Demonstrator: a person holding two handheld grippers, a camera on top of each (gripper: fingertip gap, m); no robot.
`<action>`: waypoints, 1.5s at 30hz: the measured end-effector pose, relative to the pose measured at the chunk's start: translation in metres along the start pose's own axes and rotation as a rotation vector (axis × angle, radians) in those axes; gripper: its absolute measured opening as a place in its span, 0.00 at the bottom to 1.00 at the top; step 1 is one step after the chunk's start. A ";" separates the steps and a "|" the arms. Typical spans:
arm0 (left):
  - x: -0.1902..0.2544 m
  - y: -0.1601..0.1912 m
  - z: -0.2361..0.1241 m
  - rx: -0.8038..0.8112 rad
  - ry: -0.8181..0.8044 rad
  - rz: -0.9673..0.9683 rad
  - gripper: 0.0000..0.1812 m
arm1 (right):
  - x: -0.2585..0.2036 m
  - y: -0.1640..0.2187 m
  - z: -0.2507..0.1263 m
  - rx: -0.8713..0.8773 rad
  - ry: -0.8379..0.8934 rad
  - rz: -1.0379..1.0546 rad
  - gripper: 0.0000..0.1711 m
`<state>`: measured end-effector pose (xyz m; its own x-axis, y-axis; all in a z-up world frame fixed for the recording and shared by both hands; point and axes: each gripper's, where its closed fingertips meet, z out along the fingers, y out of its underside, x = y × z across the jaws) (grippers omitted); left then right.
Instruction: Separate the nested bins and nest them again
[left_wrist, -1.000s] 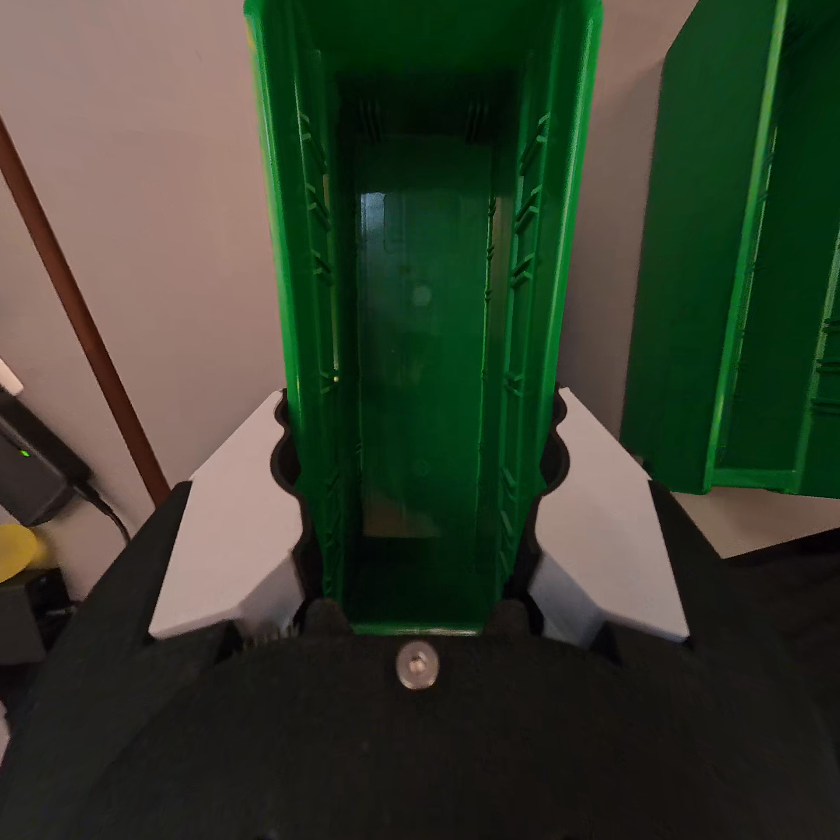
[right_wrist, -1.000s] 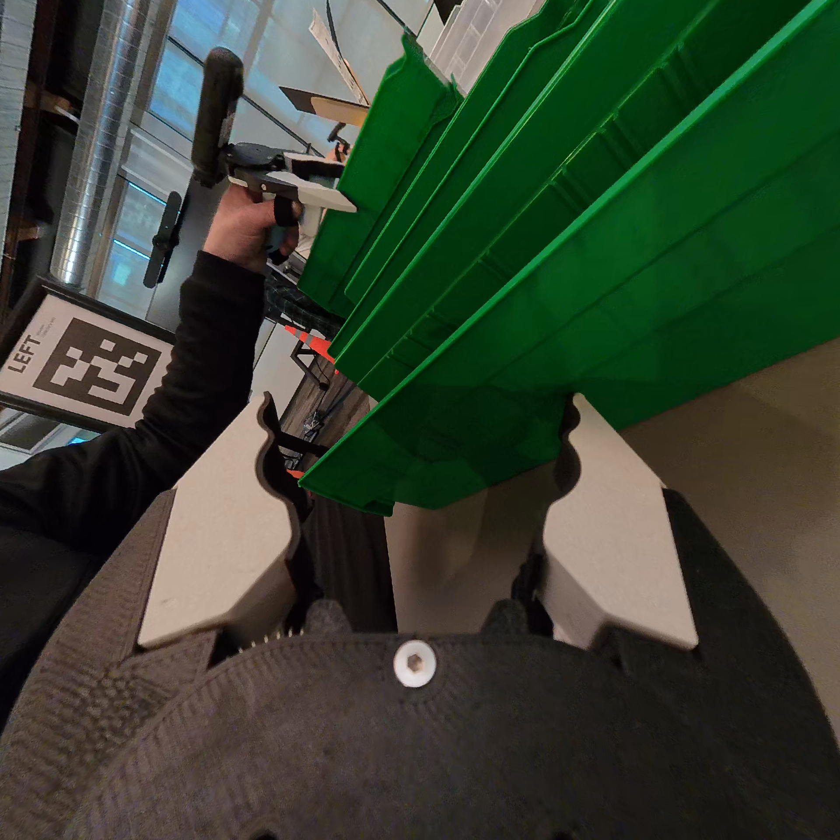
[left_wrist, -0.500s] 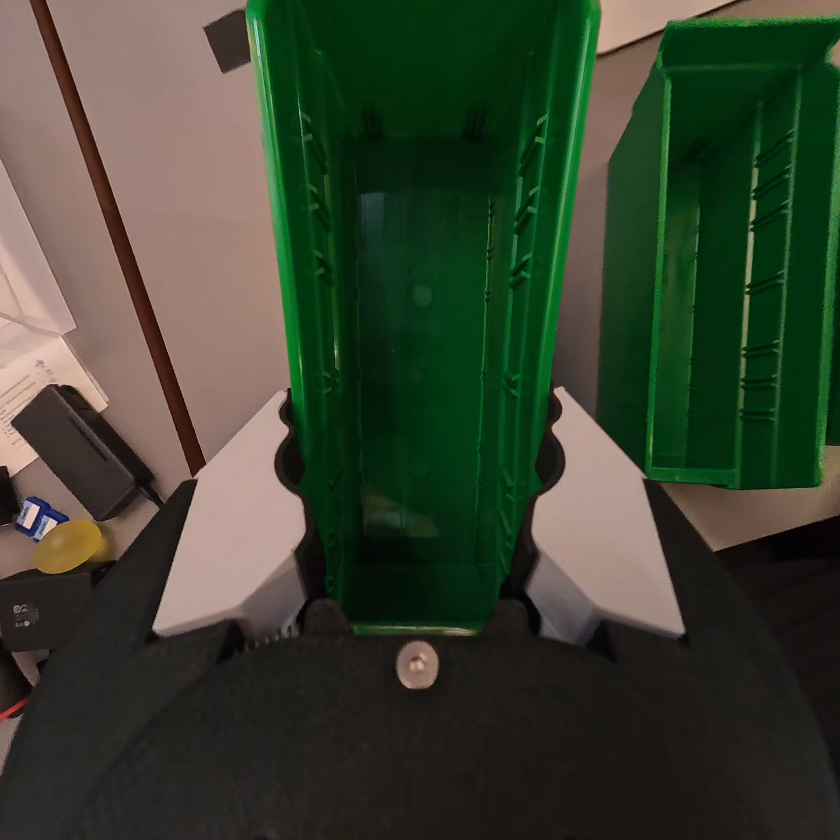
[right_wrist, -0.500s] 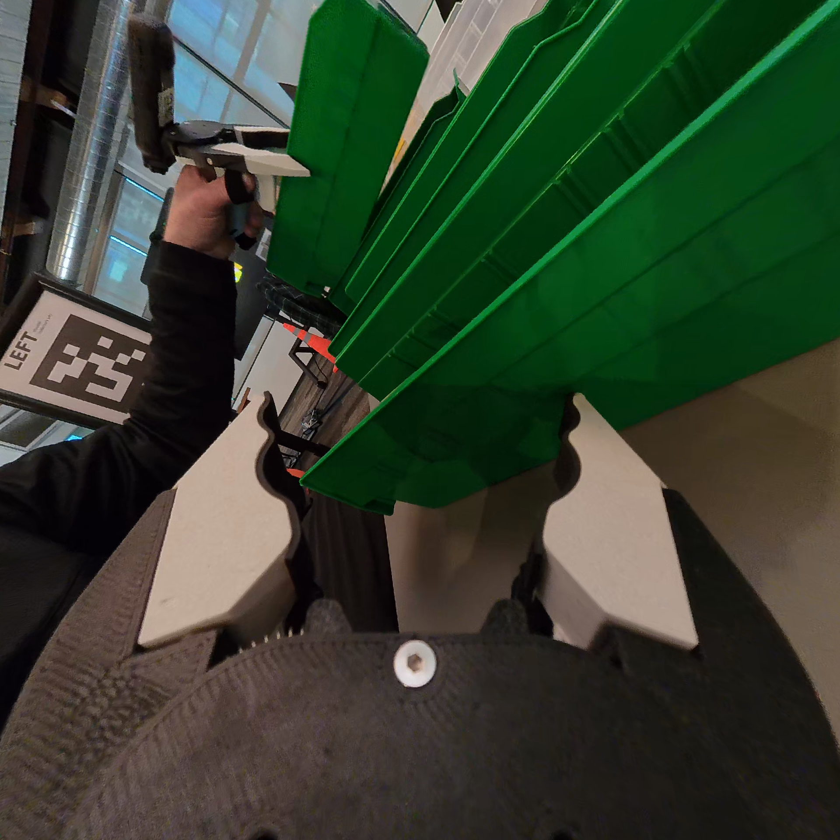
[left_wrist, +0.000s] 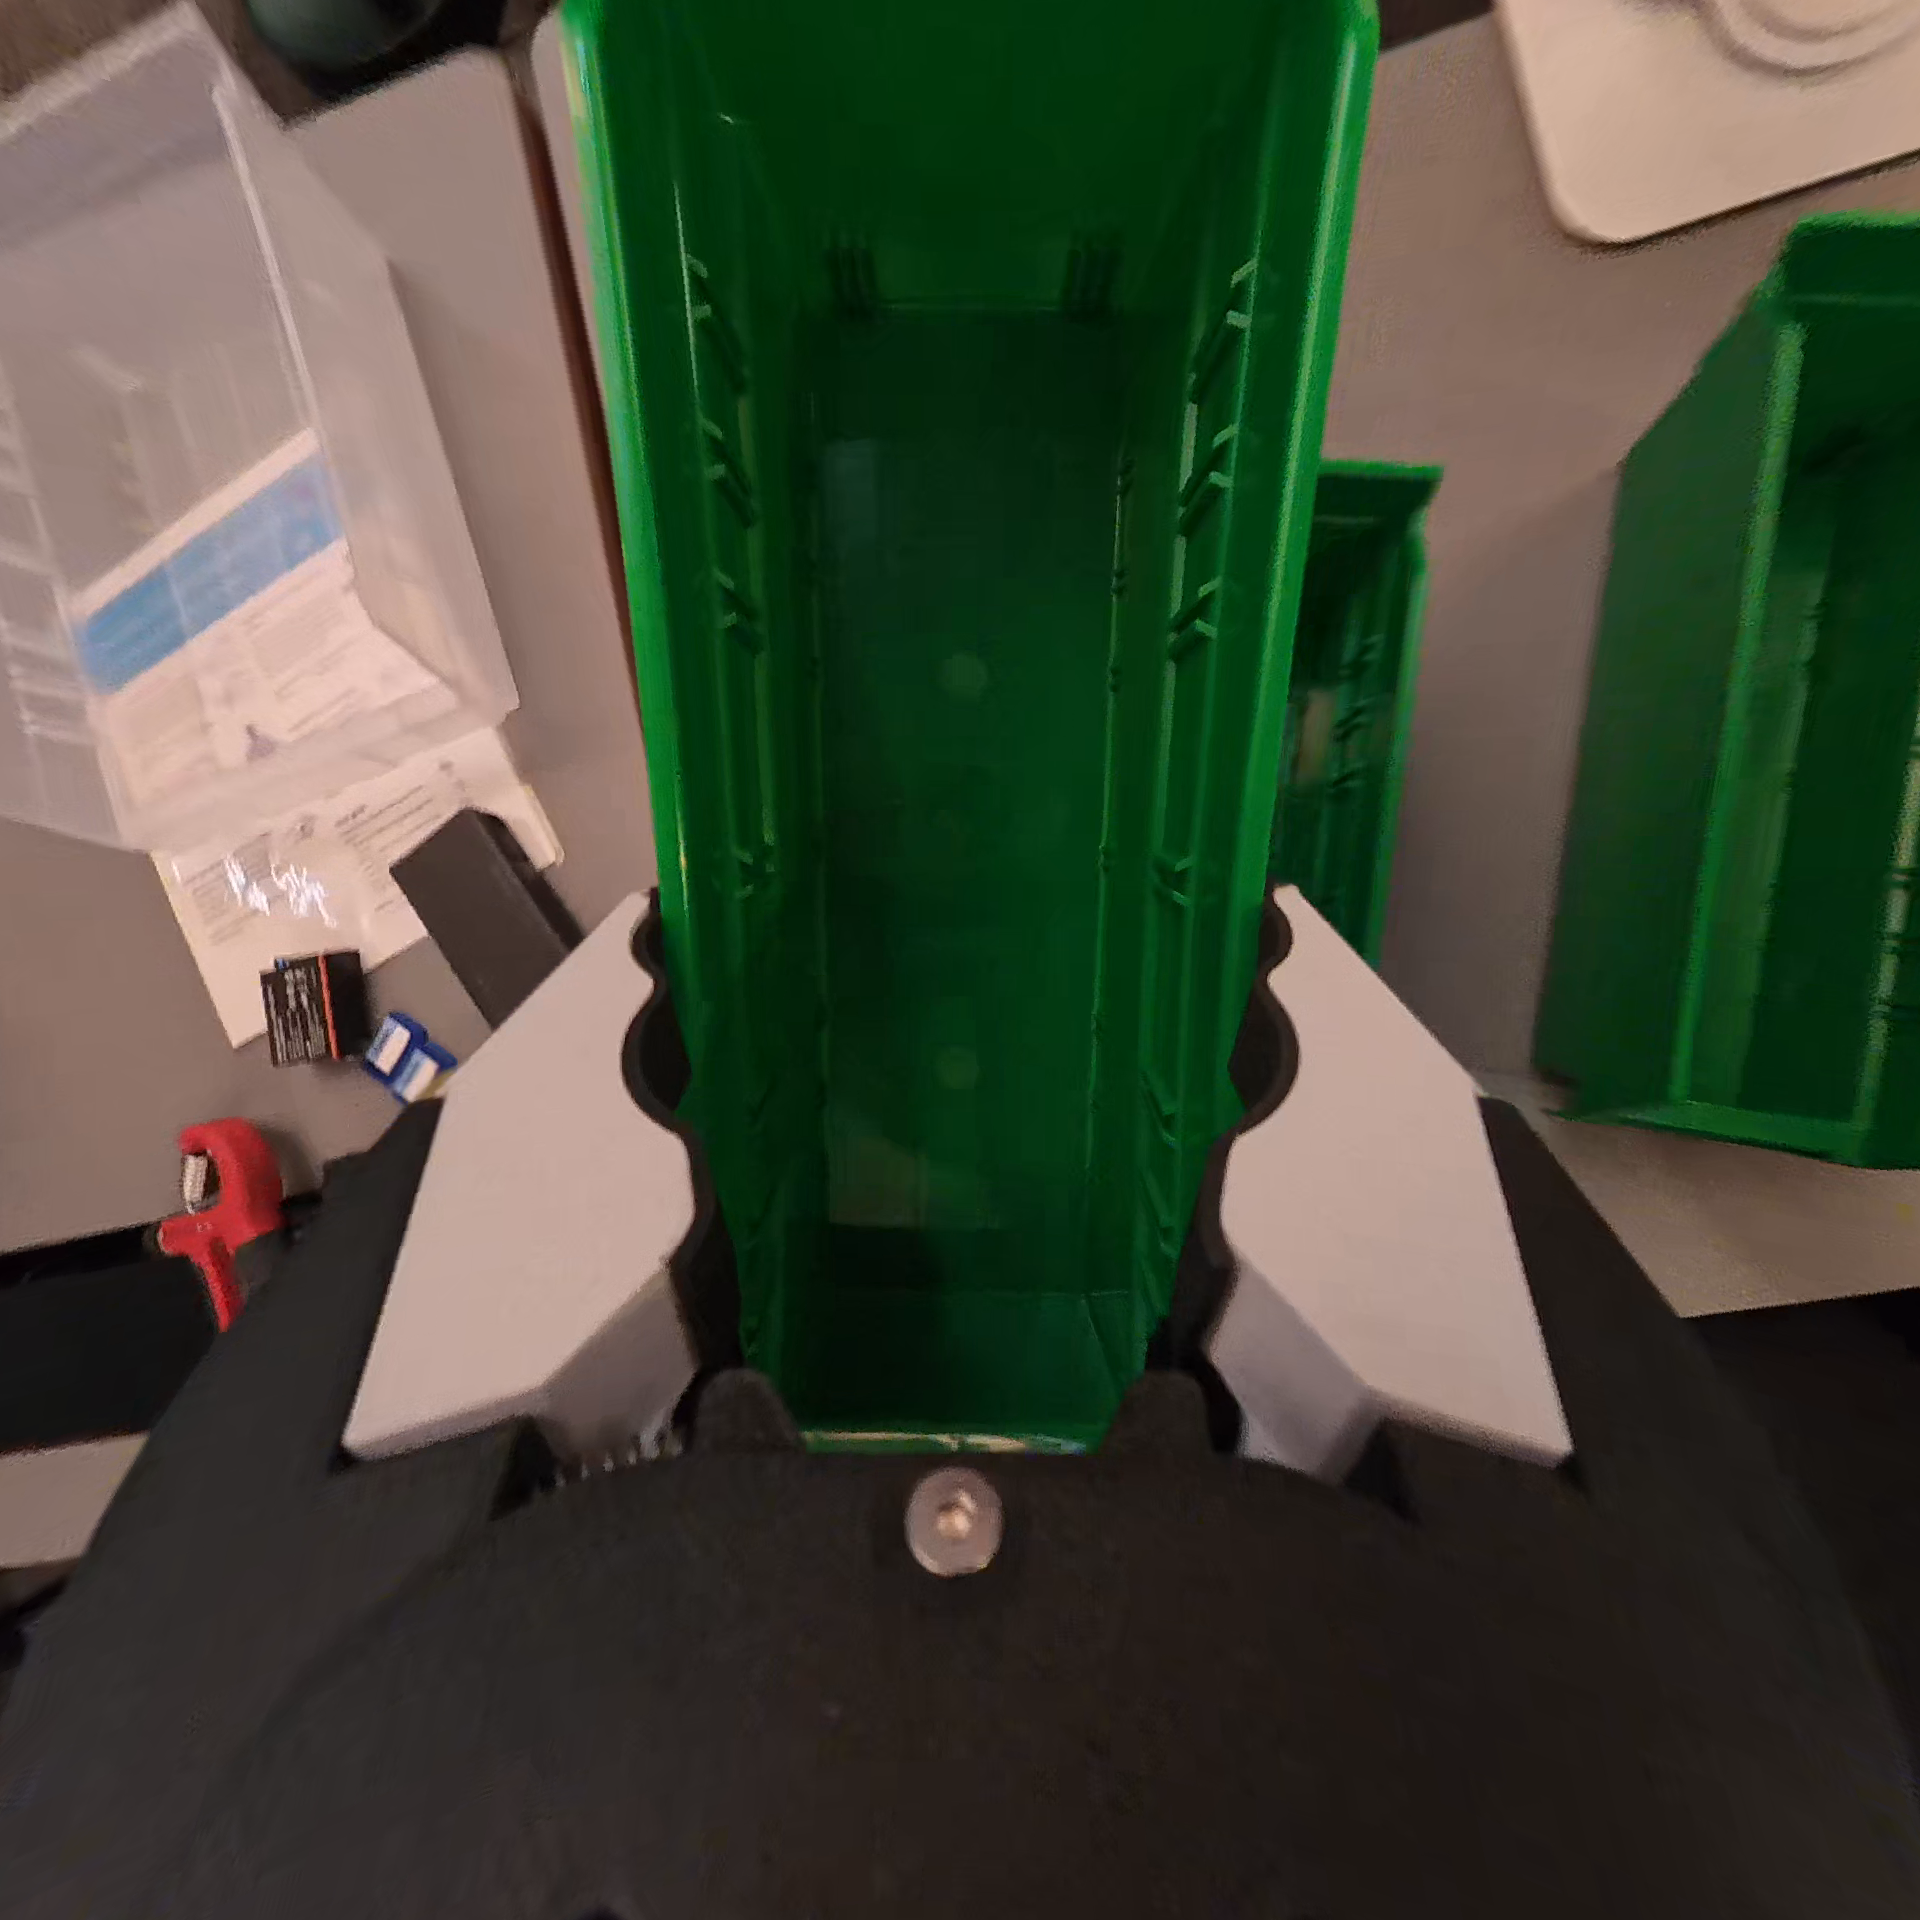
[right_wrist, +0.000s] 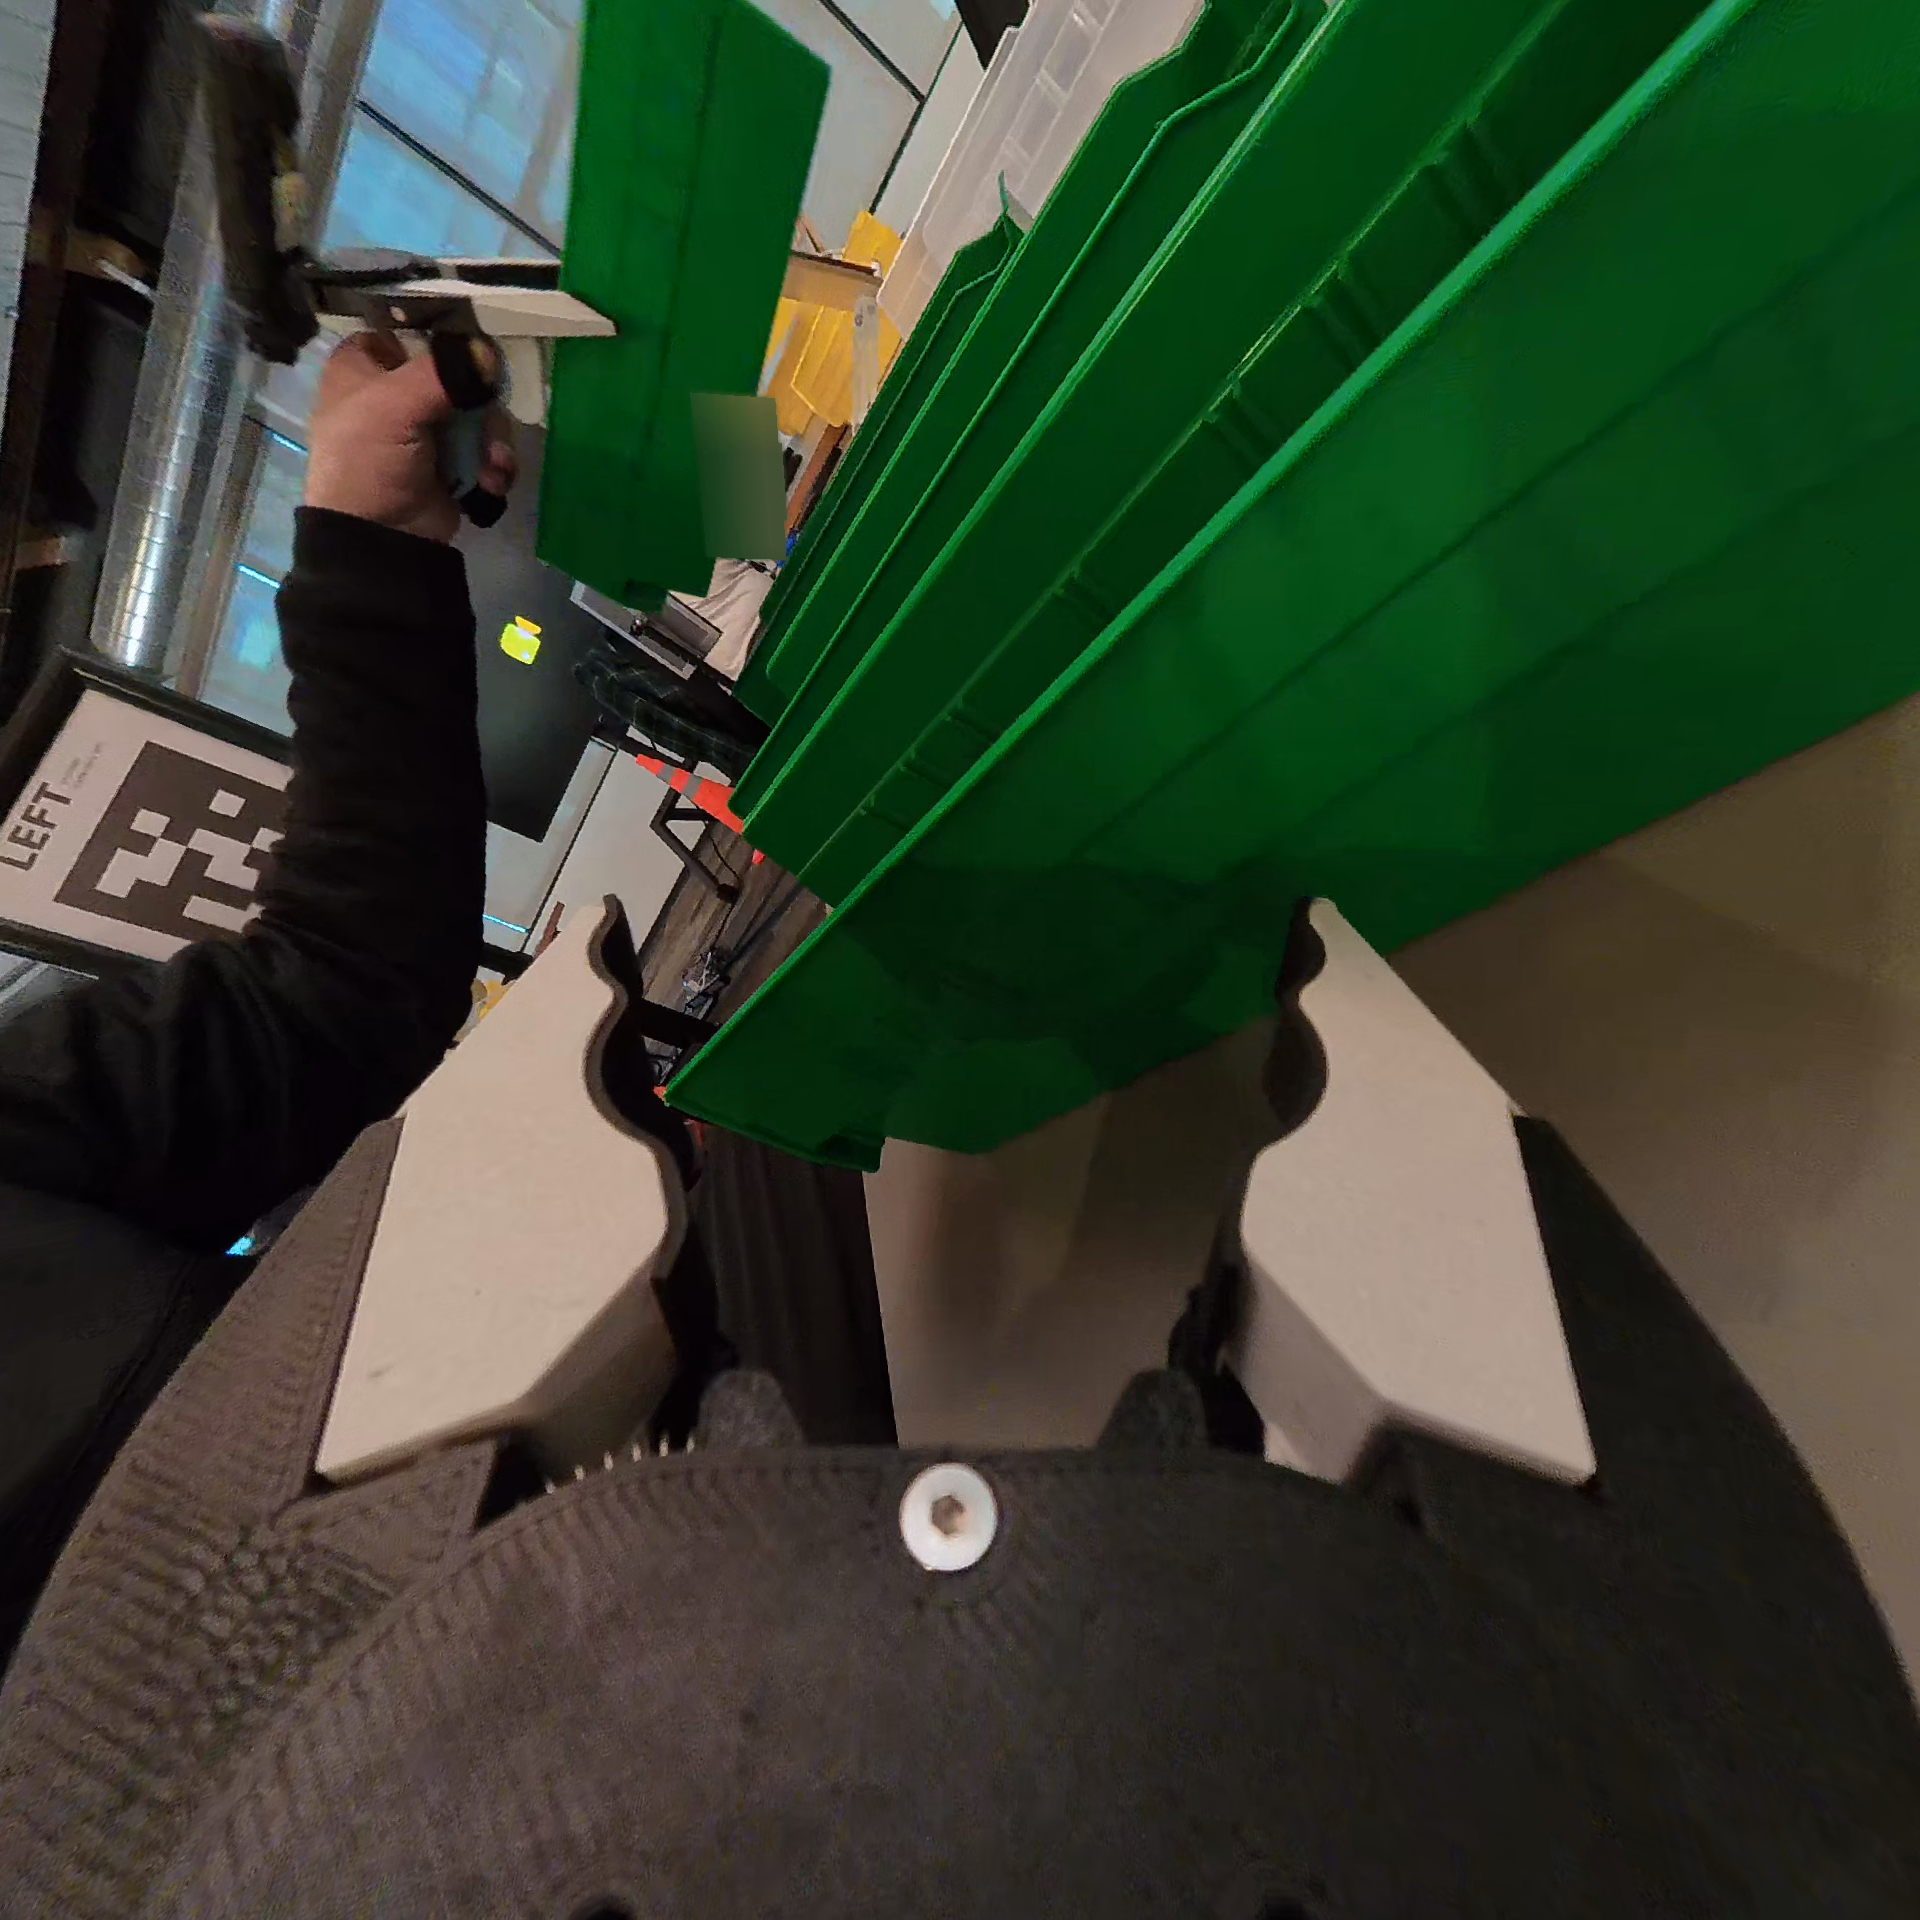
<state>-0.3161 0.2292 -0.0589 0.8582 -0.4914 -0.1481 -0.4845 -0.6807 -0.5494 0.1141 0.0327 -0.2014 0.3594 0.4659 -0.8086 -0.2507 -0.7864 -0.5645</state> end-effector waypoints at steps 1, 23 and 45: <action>-0.010 0.008 0.009 -0.026 0.003 -0.023 0.59 | 0.000 0.000 0.000 0.000 0.001 0.000 0.71; 0.015 0.114 0.124 -0.247 0.080 -0.181 0.63 | 0.000 0.005 0.006 -0.034 0.012 -0.015 0.71; 0.024 0.105 0.118 -0.166 0.077 -0.241 0.87 | -0.006 0.001 0.000 -0.018 -0.001 -0.026 0.71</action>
<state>-0.3268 0.2102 -0.2171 0.9396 -0.3404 0.0363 -0.2952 -0.8592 -0.4179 0.1115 0.0295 -0.1969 0.3646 0.4863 -0.7941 -0.2247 -0.7816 -0.5819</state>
